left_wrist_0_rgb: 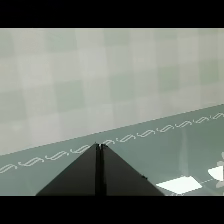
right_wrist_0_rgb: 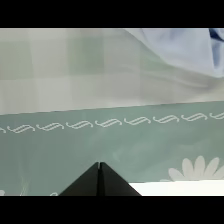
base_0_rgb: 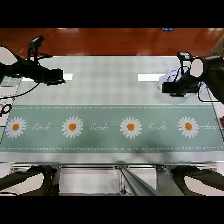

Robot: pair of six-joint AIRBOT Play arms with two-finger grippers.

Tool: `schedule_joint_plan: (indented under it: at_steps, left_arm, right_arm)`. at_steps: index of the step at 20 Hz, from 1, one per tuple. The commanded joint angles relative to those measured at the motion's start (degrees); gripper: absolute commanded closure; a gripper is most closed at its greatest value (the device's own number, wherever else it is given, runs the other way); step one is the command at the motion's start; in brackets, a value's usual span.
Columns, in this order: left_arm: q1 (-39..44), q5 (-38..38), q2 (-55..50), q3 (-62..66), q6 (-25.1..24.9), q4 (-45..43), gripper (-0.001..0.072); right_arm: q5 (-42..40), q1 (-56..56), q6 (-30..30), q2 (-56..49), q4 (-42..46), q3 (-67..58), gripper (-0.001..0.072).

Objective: Fold the shirts.

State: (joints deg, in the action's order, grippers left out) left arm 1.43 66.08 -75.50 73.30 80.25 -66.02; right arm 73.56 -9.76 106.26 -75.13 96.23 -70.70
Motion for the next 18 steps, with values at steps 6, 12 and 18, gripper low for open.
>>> schedule_joint_plan:
  at_steps: [6, 12, 18]
  left_arm:
    - [0.0, 0.0, 0.0, 0.1, 0.0, 0.0, 0.0689]
    - [0.0, 0.0, 0.0, 0.1, 0.0, 0.0, 0.0689]
    - [0.0, 0.0, 0.0, 0.1, 0.0, 0.0, 0.0688]
  right_arm:
    - [0.0, 0.0, 0.0, 0.0, 0.0, -0.1, 0.0688]
    - [0.0, 0.0, 0.0, 0.0, 0.0, -0.1, 0.0689]
    - [-1.5, 0.0, 0.0, 0.0, 0.3, -0.1, 0.0689]
